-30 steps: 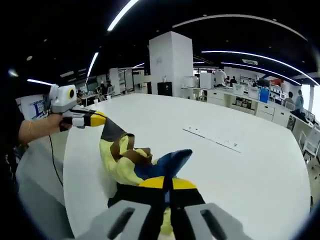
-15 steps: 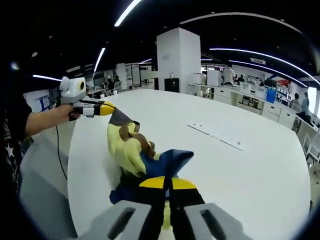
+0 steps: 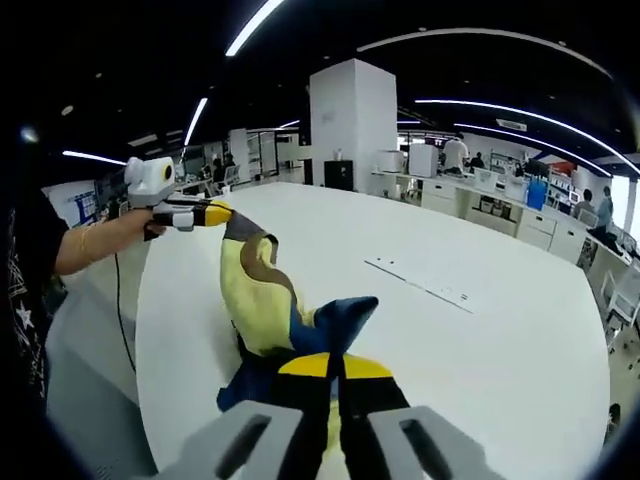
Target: Fold the garment on the visible template until the final outline fits inside the template.
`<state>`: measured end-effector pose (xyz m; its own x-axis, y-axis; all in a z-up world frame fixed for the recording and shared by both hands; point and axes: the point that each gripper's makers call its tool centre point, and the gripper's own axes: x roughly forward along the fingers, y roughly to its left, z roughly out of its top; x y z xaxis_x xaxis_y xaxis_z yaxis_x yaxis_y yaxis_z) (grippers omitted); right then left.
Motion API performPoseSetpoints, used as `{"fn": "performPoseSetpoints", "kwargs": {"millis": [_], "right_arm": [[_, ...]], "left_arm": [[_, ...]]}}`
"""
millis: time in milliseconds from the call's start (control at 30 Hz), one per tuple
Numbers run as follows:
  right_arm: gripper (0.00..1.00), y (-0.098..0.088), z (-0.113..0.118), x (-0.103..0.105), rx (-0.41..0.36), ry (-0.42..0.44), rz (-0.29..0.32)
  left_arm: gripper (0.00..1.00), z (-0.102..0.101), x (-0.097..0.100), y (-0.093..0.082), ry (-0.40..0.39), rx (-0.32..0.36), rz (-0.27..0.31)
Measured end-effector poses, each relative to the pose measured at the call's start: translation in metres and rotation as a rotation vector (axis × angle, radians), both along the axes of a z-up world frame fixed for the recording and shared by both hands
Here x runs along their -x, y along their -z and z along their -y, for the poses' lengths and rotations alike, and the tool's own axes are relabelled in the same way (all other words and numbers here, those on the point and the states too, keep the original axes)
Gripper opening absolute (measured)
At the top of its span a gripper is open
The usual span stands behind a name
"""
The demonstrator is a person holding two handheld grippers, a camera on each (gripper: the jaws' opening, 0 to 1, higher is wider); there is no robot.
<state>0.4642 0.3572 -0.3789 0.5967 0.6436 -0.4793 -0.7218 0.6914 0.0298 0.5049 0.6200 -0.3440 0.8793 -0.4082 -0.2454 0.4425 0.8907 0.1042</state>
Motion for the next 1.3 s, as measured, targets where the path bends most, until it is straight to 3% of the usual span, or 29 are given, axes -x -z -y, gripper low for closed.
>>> {"fn": "performPoseSetpoints", "kwargs": {"millis": [333, 500, 933, 1133, 1300], "right_arm": [[0.00, 0.003, 0.023, -0.032, 0.075, 0.086, 0.005], [0.00, 0.008, 0.033, -0.048, 0.055, 0.116, -0.014], [0.00, 0.042, 0.056, -0.097, -0.038, 0.270, -0.120], [0.00, 0.068, 0.067, -0.112, -0.018, 0.333, -0.168], [0.00, 0.089, 0.071, -0.124, 0.024, 0.371, -0.195]], "left_arm": [[0.00, -0.010, -0.038, -0.002, -0.040, -0.006, 0.017], [0.00, -0.014, -0.056, 0.005, -0.044, 0.019, 0.001], [0.00, -0.023, -0.101, 0.045, -0.076, -0.007, -0.050], [0.00, -0.023, -0.118, 0.070, -0.086, -0.003, -0.107], [0.00, -0.019, -0.128, 0.090, -0.086, -0.044, -0.151]]}}
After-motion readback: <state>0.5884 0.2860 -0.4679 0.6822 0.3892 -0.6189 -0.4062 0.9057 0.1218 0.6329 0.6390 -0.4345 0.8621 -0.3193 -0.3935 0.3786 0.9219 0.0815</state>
